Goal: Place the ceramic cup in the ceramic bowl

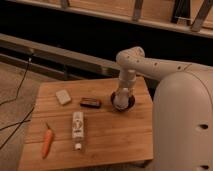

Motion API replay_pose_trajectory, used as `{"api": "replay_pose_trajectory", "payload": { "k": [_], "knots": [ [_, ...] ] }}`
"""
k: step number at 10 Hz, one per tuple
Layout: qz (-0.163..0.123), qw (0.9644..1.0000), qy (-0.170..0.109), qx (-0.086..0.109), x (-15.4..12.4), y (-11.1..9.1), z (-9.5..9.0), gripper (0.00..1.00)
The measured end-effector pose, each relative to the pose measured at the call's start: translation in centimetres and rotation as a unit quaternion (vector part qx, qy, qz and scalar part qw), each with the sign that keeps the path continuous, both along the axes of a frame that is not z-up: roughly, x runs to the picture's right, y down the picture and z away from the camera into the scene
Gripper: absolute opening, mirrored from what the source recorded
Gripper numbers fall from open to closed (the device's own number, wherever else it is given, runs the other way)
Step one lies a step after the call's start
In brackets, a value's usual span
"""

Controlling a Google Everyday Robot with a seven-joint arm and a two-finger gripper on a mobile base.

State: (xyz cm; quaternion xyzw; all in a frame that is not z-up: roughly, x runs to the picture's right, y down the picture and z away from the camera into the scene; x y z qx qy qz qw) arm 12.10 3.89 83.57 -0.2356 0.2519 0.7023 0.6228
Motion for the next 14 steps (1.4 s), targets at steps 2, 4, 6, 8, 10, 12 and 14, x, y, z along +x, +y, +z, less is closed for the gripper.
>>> {"api": "replay_pose_trajectory", "payload": {
  "k": [2, 4, 6, 8, 10, 12, 14],
  "knots": [
    [-0.001, 1.0, -0.001, -0.001, 0.2, 0.2, -0.1, 0.56],
    [-0.002, 1.0, -0.003, -0.004, 0.2, 0.5, -0.3, 0.76],
    [-0.002, 1.0, -0.004, -0.005, 0.2, 0.7, -0.4, 0.8],
    [-0.004, 1.0, -0.004, -0.007, 0.2, 0.7, -0.6, 0.8],
    [-0.005, 0.9999, -0.004, -0.008, 0.2, 0.5, -0.8, 0.8],
    [-0.006, 1.0, -0.004, -0.006, 0.2, 0.2, -1.1, 0.8],
    [-0.008, 0.9999, -0.005, -0.008, 0.0, -0.1, -1.8, 0.8]
  ]
}}
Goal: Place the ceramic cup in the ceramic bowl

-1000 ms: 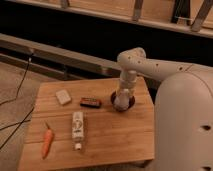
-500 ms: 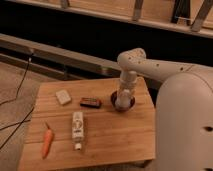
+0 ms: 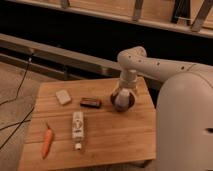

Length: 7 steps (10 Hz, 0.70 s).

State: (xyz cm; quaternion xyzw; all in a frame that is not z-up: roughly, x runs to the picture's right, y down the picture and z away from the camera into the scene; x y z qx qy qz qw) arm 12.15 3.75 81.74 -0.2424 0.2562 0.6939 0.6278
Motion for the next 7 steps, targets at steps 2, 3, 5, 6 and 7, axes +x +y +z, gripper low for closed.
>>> {"api": "replay_pose_trajectory", "payload": {
  "k": [2, 3, 5, 6, 7],
  "knots": [
    [-0.006, 1.0, -0.005, 0.002, -0.5, -0.8, -1.0, 0.8],
    [-0.012, 0.9999, -0.009, 0.006, -0.9, -1.6, -2.2, 0.8],
    [-0.023, 0.9996, -0.017, -0.006, -1.6, -1.7, -4.1, 0.8],
    [-0.028, 0.9992, -0.024, -0.016, -2.3, -1.5, -5.1, 0.8],
    [-0.031, 0.9987, -0.032, -0.023, -3.2, -1.3, -5.9, 0.8]
  ]
}}
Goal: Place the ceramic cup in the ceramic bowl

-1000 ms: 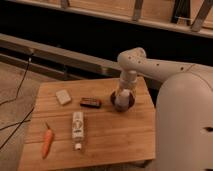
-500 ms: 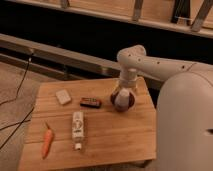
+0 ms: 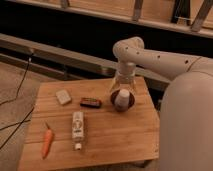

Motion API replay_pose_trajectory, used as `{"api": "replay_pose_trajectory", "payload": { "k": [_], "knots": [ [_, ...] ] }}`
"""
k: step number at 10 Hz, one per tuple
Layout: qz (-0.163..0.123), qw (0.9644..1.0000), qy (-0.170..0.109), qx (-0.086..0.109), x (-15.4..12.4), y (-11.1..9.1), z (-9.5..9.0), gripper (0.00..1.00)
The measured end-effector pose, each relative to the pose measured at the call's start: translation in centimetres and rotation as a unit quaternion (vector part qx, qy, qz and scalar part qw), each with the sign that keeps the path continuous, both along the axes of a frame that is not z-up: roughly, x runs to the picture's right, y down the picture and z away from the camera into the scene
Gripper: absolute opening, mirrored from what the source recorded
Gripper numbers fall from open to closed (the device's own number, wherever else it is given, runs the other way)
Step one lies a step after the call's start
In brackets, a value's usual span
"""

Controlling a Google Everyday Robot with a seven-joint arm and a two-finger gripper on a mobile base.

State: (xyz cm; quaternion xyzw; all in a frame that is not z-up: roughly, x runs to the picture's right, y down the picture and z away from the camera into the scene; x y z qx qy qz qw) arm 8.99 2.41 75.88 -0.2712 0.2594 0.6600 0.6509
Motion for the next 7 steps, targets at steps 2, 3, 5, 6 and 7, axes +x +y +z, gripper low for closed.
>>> {"api": "replay_pose_trajectory", "payload": {
  "k": [2, 3, 5, 6, 7],
  "knots": [
    [-0.001, 0.9997, -0.018, -0.019, -1.48, 0.92, -1.01, 0.8],
    [-0.001, 0.9996, -0.018, -0.02, -1.45, 0.96, -1.04, 0.8],
    [-0.002, 0.9996, -0.018, -0.02, -1.47, 0.94, -1.04, 0.8],
    [-0.002, 0.9996, -0.018, -0.02, -1.46, 0.95, -1.04, 0.8],
    [-0.002, 0.9996, -0.018, -0.02, -1.46, 0.96, -1.04, 0.8]
  ]
}}
